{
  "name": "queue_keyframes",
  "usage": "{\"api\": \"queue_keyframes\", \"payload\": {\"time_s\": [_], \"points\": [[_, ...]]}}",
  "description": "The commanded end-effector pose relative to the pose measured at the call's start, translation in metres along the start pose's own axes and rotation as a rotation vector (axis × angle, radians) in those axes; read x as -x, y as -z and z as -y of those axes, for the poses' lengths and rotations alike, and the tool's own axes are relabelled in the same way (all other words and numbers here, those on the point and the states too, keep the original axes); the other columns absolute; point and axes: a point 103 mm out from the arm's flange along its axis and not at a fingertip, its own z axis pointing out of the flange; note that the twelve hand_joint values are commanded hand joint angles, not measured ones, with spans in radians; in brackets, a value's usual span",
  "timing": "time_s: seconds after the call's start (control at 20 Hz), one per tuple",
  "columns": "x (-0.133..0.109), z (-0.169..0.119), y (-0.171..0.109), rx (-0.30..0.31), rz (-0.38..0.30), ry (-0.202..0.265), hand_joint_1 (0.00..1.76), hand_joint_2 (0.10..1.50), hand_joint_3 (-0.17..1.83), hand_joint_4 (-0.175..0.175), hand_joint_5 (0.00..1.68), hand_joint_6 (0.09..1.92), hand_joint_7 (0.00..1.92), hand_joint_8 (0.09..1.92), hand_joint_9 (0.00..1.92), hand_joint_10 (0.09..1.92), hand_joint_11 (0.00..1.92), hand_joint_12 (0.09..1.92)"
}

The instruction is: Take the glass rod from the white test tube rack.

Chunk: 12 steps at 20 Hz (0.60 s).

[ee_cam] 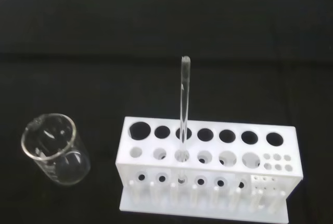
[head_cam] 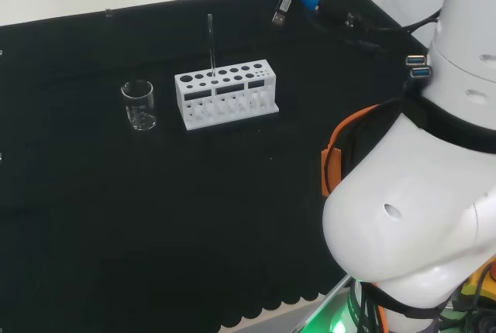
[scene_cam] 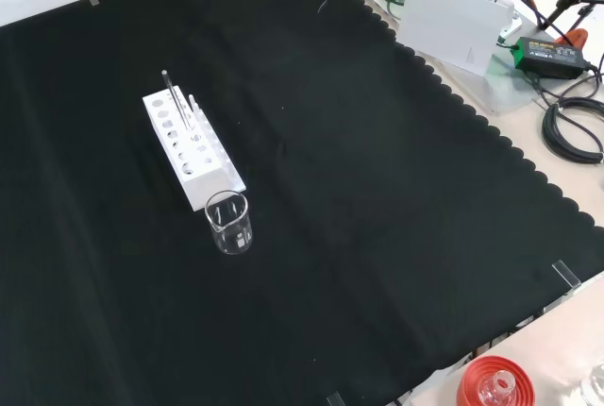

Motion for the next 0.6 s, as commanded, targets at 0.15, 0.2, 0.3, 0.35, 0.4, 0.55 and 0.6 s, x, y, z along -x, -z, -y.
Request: {"api": "queue_keyframes", "payload": {"time_s": [0.15,0.2,0.3,0.35,0.4,0.55,0.6], "points": [[-0.006,-0.030,-0.030,-0.050,0.056,-0.045,0.70,0.86,0.50,-0.069,0.26,0.61,0.30,0.84,0.48,0.85,0.43,1.37],[-0.005,-0.032,-0.034,-0.055,0.058,-0.039,0.70,0.86,0.50,-0.069,0.26,0.62,0.30,0.84,0.48,0.84,0.44,1.37],[-0.004,-0.036,-0.041,-0.063,0.061,-0.031,0.70,0.86,0.50,-0.070,0.26,0.63,0.31,0.84,0.49,0.84,0.44,1.37],[-0.004,-0.038,-0.045,-0.066,0.062,-0.026,0.70,0.86,0.50,-0.070,0.26,0.63,0.31,0.84,0.49,0.84,0.44,1.37],[-0.005,-0.041,-0.048,-0.068,0.062,-0.020,0.70,0.86,0.50,-0.070,0.26,0.64,0.31,0.84,0.49,0.84,0.44,1.37],[-0.004,-0.046,-0.056,-0.069,0.057,-0.044,0.70,0.86,0.51,-0.069,0.26,0.66,0.32,0.84,0.50,0.84,0.44,1.37],[-0.003,-0.047,-0.060,-0.073,0.057,-0.035,0.70,0.86,0.51,-0.069,0.26,0.67,0.32,0.84,0.50,0.84,0.44,1.37]]}}
